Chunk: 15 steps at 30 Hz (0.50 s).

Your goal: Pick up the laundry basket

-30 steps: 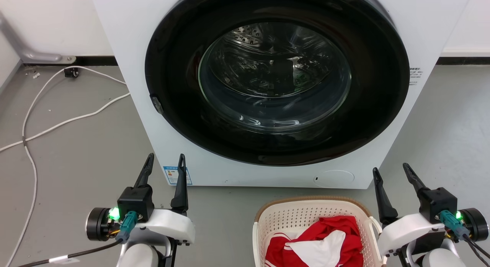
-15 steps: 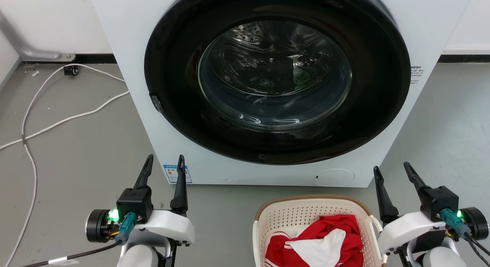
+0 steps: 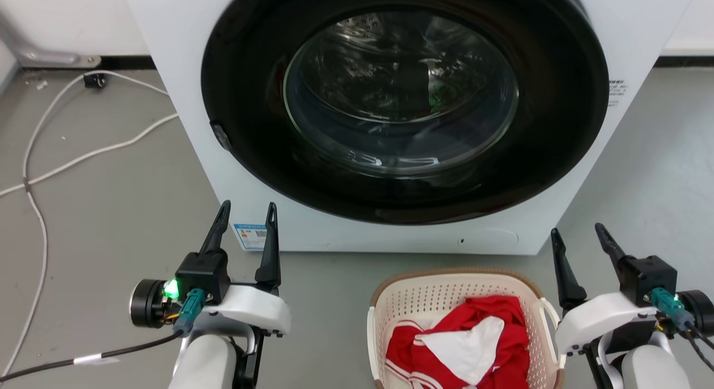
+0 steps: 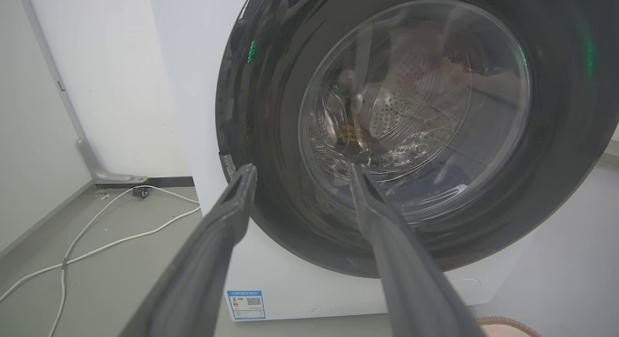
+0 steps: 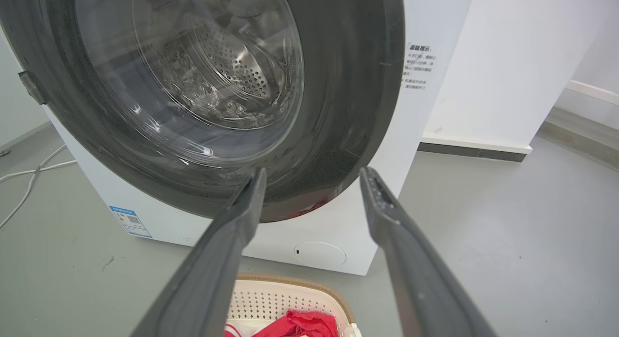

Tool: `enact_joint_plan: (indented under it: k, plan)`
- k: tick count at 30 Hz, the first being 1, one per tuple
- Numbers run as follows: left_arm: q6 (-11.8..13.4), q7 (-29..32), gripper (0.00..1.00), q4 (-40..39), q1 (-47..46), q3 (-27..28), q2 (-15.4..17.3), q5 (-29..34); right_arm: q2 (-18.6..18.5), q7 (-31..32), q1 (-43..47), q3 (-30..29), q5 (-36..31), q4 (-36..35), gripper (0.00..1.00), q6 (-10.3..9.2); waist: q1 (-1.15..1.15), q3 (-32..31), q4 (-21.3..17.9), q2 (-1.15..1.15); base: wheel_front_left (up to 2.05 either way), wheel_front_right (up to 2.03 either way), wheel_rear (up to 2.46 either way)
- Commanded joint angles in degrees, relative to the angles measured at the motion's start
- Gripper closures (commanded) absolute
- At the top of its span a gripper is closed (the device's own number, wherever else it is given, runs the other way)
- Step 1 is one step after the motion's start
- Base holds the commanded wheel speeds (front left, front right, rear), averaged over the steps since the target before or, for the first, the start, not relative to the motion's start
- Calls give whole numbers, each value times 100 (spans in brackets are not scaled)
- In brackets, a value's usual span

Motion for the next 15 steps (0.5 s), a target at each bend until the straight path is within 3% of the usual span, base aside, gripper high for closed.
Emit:
enact_joint_plan:
  k: [1,15]
  plan:
    - [-8,-15,0,24,-138,-38,-4,-2,19,34,-115,-56,-26,25,0,-2,0,184,-67,0,0,0,0]
    - [-104,-15,0,697,-394,-507,-2,-354,17,29,-462,-346,153,622,0,-2,0,940,-375,0,0,0,0]
